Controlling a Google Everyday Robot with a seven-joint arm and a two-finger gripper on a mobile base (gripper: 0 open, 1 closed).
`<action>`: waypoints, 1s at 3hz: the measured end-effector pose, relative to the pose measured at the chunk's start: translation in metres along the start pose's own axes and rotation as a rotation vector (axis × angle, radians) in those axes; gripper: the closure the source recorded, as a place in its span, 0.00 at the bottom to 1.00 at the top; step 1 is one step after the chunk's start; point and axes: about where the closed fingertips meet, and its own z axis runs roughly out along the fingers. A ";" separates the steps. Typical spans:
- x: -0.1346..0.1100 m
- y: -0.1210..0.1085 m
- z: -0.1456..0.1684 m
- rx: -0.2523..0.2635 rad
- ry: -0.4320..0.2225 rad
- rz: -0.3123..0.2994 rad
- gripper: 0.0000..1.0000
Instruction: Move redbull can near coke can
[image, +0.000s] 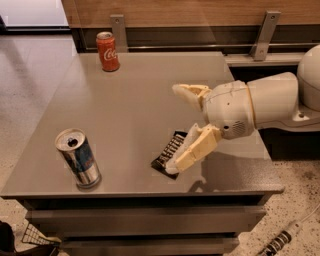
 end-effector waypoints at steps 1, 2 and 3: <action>-0.005 0.011 0.031 -0.033 -0.070 -0.007 0.00; -0.010 0.019 0.069 -0.068 -0.148 -0.024 0.00; -0.010 0.029 0.101 -0.092 -0.206 -0.034 0.00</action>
Offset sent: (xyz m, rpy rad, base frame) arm -0.0118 0.1102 -0.0345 0.2363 -0.0238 0.1303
